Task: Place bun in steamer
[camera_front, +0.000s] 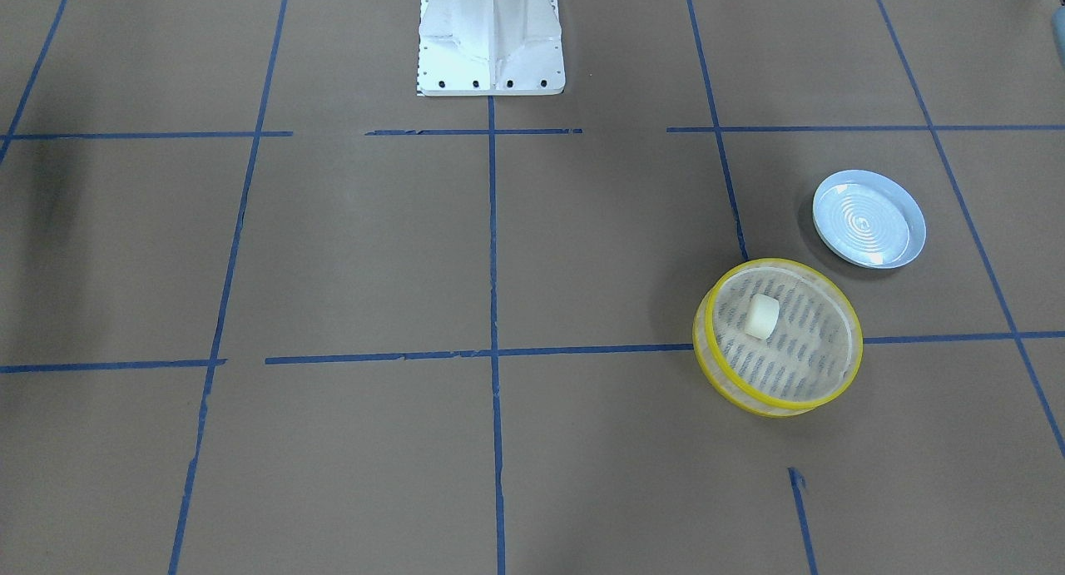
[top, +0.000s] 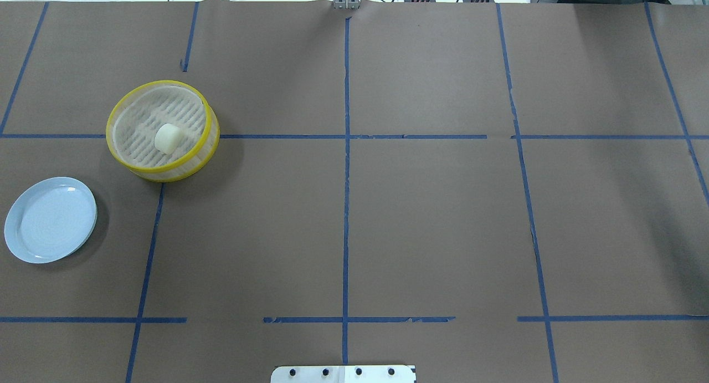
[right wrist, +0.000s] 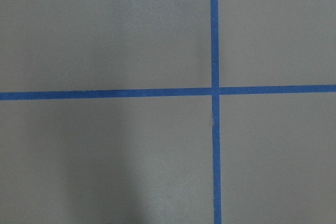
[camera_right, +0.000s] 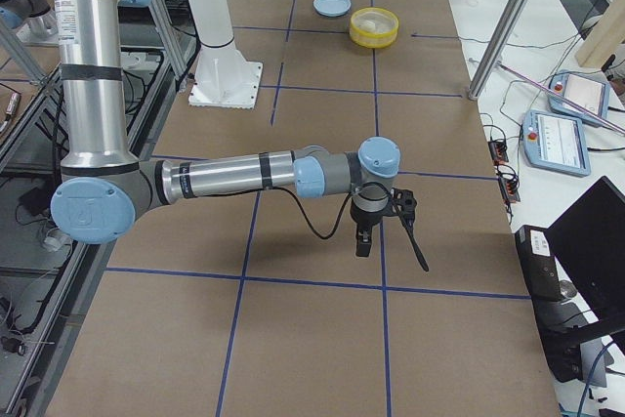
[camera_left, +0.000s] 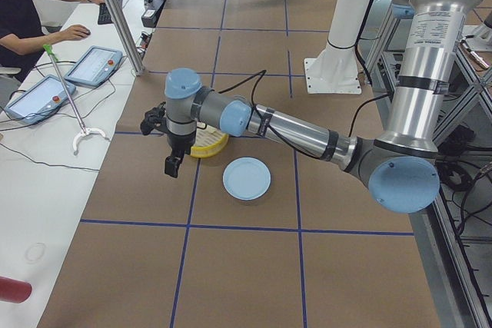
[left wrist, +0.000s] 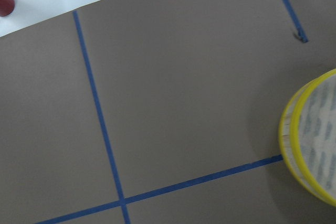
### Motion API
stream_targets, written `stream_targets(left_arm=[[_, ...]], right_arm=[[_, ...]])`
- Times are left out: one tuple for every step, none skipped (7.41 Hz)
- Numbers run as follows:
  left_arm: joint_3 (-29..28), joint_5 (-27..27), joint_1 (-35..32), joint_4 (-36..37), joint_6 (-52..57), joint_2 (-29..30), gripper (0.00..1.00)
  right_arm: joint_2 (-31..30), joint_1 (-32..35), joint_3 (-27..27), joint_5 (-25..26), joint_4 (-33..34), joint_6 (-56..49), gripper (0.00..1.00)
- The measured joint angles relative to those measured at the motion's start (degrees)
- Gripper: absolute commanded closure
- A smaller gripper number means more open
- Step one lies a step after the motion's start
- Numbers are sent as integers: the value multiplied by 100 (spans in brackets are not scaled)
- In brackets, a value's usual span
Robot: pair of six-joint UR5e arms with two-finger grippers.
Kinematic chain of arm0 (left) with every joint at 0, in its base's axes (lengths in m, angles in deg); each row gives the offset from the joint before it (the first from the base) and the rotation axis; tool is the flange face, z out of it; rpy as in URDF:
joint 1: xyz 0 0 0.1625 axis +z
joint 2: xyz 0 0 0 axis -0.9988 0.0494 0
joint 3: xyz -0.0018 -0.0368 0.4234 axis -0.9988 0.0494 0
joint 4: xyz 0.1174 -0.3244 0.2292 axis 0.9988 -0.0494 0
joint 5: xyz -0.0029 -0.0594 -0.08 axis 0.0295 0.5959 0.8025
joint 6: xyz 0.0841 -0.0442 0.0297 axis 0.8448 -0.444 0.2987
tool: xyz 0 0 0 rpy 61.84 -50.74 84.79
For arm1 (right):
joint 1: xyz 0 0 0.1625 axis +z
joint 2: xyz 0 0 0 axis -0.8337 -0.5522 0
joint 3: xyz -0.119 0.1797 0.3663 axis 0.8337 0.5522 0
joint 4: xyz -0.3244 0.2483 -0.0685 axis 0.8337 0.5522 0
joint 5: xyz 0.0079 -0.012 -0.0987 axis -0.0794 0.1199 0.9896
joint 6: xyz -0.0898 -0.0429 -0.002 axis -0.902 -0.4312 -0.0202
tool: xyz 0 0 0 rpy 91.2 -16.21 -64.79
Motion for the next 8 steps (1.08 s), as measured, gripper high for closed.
stream_targets(left_arm=[[-50, 8, -265, -225, 144, -498, 0], [-96, 18, -444, -395, 361, -862, 0], [-183, 26, -543, -465, 501, -1052, 0], [-317, 32, -595, -469, 545, -1125, 0], [-457, 97, -614, -457, 548, -1150, 0], [-587, 334, -617, -443, 543, -1152, 0], [-705, 638, -618, -434, 539, -1154, 0], [-799, 847, -622, -432, 535, -1154, 0]], right_arm=[[0, 0, 0, 0, 0, 0, 0], [0, 0, 0, 0, 0, 0, 0], [0, 0, 0, 0, 0, 0, 0], [0, 0, 0, 0, 0, 0, 0], [0, 0, 0, 0, 0, 0, 0], [0, 0, 0, 0, 0, 0, 0], [0, 0, 0, 0, 0, 0, 0], [0, 0, 0, 0, 0, 0, 0]])
